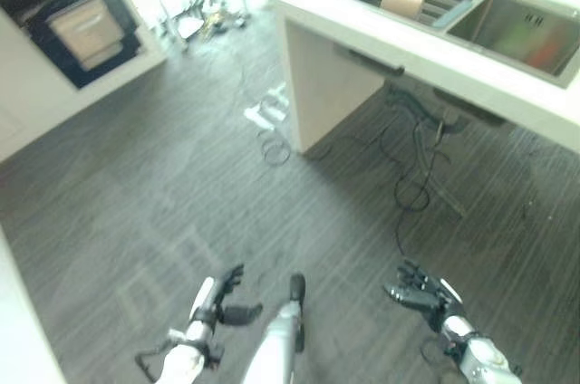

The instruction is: Place the dishes in the dishwasher.

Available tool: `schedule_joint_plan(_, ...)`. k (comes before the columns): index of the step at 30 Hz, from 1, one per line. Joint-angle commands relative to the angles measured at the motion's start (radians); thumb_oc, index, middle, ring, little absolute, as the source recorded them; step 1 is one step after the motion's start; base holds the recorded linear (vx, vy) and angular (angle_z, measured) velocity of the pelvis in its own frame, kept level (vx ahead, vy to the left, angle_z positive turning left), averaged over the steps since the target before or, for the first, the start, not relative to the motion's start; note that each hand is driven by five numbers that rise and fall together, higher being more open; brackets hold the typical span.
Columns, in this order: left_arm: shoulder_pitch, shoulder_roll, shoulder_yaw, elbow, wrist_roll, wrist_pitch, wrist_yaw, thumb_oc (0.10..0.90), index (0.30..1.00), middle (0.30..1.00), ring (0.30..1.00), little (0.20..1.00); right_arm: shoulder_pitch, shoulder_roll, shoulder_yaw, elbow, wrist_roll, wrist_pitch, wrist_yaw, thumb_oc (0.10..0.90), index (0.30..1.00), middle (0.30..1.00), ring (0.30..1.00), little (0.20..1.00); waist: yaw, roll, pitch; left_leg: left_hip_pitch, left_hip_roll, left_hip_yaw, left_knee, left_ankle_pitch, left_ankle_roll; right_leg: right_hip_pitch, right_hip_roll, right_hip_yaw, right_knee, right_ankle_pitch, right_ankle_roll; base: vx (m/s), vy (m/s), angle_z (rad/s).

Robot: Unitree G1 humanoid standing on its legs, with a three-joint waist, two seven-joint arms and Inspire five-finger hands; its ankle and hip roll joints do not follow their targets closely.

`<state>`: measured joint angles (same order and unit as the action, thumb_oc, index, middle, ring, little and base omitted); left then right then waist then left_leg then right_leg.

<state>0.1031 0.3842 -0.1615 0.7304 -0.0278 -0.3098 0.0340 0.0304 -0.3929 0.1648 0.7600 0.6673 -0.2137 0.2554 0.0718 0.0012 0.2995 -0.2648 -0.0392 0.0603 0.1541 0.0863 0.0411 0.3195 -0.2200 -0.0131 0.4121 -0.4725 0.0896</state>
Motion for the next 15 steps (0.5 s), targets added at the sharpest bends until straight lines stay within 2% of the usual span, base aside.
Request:
schedule_joint_plan(1, -0.073, 0.048, 0.049, -0.116, -0.009, -0.108, 0.036, 0.800, 0.900, 0.900, 0.900, 0.900, -0.094, -0.050, -0.045, -0.060, 0.010, -0.077, -0.009, 0.800, 0.900, 0.900, 0.900, 0.900, 0.000, 0.037, -0.007, -0.006, 0.042, -0.027, 0.146, -0.112, -0.088, -0.198, 0.143, -0.062, -0.112, 0.173, -0.041, 0.32, 0.181, -0.64)
schedule_joint_plan(3, -0.084, 0.057, 0.042, -0.104, 0.001, -0.110, 0.033, 0.800, 0.900, 0.900, 0.900, 0.900, -0.087, -0.038, -0.058, -0.027, 0.019, -0.073, -0.011, 0.800, 0.900, 0.900, 0.900, 0.900, -0.006, 0.042, -0.024, 0.030, 0.031, -0.034, 0.146, -0.155, -0.060, -0.154, 0.147, -0.080, -0.112, 0.184, -0.039, 0.35, 0.188, -0.17)
schedule_joint_plan(4, -0.092, 0.062, 0.035, -0.097, 0.011, -0.111, 0.032, 0.800, 0.900, 0.900, 0.900, 0.900, -0.082, -0.027, -0.065, -0.008, 0.006, -0.070, -0.013, 0.800, 0.900, 0.900, 0.900, 0.900, -0.017, 0.051, -0.030, 0.055, 0.026, -0.032, 0.146, -0.181, -0.038, -0.114, 0.149, -0.102, -0.112, 0.260, -0.025, 0.33, 0.234, 0.41)
schedule_joint_plan(5, -0.099, 0.065, 0.029, -0.094, 0.007, -0.106, 0.037, 0.800, 0.900, 0.900, 0.900, 0.900, -0.078, -0.020, -0.064, 0.000, -0.004, -0.071, -0.016, 0.800, 0.900, 0.900, 0.900, 0.900, -0.025, 0.055, -0.029, 0.078, 0.010, -0.044, 0.146, -0.197, -0.020, -0.140, 0.137, -0.106, -0.025, 0.306, -0.008, 0.39, 0.342, 0.19)
schedule_joint_plan(6, -0.115, 0.074, 0.008, -0.088, 0.006, -0.093, 0.045, 0.800, 0.900, 0.900, 0.900, 0.900, -0.068, -0.006, -0.062, 0.032, -0.025, -0.089, -0.020, 0.800, 0.900, 0.900, 0.900, 0.900, -0.047, 0.076, -0.027, 0.116, -0.008, -0.061, 0.146, -0.232, 0.024, -0.245, 0.135, -0.111, 0.209, 0.399, 0.020, 0.32, 0.316, 0.18)
schedule_joint_plan(7, -0.121, 0.079, 0.000, -0.084, 0.009, -0.088, 0.050, 0.800, 0.900, 0.900, 0.900, 0.900, -0.063, -0.004, -0.062, 0.047, -0.033, -0.097, -0.016, 0.800, 0.900, 0.900, 0.900, 0.900, -0.054, 0.085, -0.023, 0.134, -0.008, -0.055, 0.146, -0.246, 0.037, -0.300, 0.128, -0.126, 0.316, 0.426, 0.024, 0.31, 0.288, -0.10)
schedule_joint_plan(8, -0.127, 0.082, -0.006, -0.078, 0.009, -0.084, 0.057, 0.800, 0.900, 0.900, 0.900, 0.900, -0.059, -0.003, -0.061, 0.064, -0.038, -0.106, -0.012, 0.800, 0.900, 0.900, 0.900, 0.900, -0.060, 0.092, -0.018, 0.152, -0.008, -0.046, 0.146, -0.256, 0.043, -0.349, 0.118, -0.144, 0.371, 0.438, 0.020, 0.41, 0.077, -0.01)
schedule_joint_plan(9, -0.135, 0.086, -0.016, -0.065, 0.000, -0.091, 0.075, 0.800, 0.900, 0.900, 0.900, 0.900, -0.057, -0.003, -0.065, 0.120, -0.047, -0.132, 0.014, 0.800, 0.900, 0.900, 0.900, 0.900, -0.083, 0.093, 0.008, 0.207, -0.002, -0.010, 0.146, -0.293, 0.050, -0.438, 0.101, -0.206, 0.295, 0.398, 0.004, 0.36, 0.000, -0.15)
schedule_joint_plan(11, -0.136, 0.088, -0.015, -0.067, 0.002, -0.092, 0.074, 0.800, 0.900, 0.900, 0.900, 0.900, -0.057, -0.003, -0.066, 0.125, -0.050, -0.135, 0.015, 0.800, 0.900, 0.900, 0.900, 0.900, -0.087, 0.093, 0.013, 0.214, -0.001, -0.009, 0.146, -0.299, 0.049, -0.442, 0.104, -0.213, 0.265, 0.387, 0.003, 0.25, -0.105, -0.51)
schedule_joint_plan(12, -0.136, 0.091, -0.014, -0.072, 0.000, -0.090, 0.081, 0.800, 0.900, 0.900, 0.900, 0.900, -0.059, -0.004, -0.073, 0.135, -0.060, -0.142, 0.023, 0.800, 0.900, 0.900, 0.900, 0.900, -0.097, 0.083, 0.020, 0.229, -0.005, -0.008, 0.146, -0.318, 0.044, -0.453, 0.104, -0.229, 0.092, 0.394, 0.002, 0.33, -0.226, -0.51)
schedule_joint_plan(13, -0.135, 0.092, -0.015, -0.074, -0.005, -0.086, 0.087, 0.800, 0.900, 0.900, 0.900, 0.900, -0.064, -0.007, -0.075, 0.147, -0.063, -0.144, 0.027, 0.800, 0.900, 0.900, 0.900, 0.900, -0.102, 0.075, 0.018, 0.249, -0.012, -0.014, 0.146, -0.347, 0.037, -0.468, 0.086, -0.233, -0.020, 0.397, 0.014, 0.33, -0.283, -0.04)
schedule_joint_plan(14, -0.136, 0.090, -0.015, -0.069, -0.008, -0.086, 0.095, 0.800, 0.900, 0.900, 0.900, 0.900, -0.072, -0.011, -0.077, 0.165, -0.059, -0.146, 0.038, 0.800, 0.900, 0.900, 0.900, 0.900, -0.109, 0.070, 0.027, 0.264, -0.011, -0.009, 0.146, -0.355, 0.034, -0.484, 0.070, -0.247, -0.112, 0.442, 0.013, 0.36, -0.300, 0.19)
schedule_joint_plan(15, -0.138, 0.084, -0.014, -0.053, -0.007, -0.090, 0.109, 0.800, 0.900, 0.900, 0.900, 0.900, -0.087, -0.016, -0.084, 0.191, -0.063, -0.141, 0.055, 0.800, 0.900, 0.900, 0.900, 0.900, -0.120, 0.051, 0.025, 0.283, -0.028, -0.016, 0.146, -0.383, 0.031, -0.561, 0.021, -0.218, -0.112, 0.457, 0.035, 0.30, -0.291, -0.06)
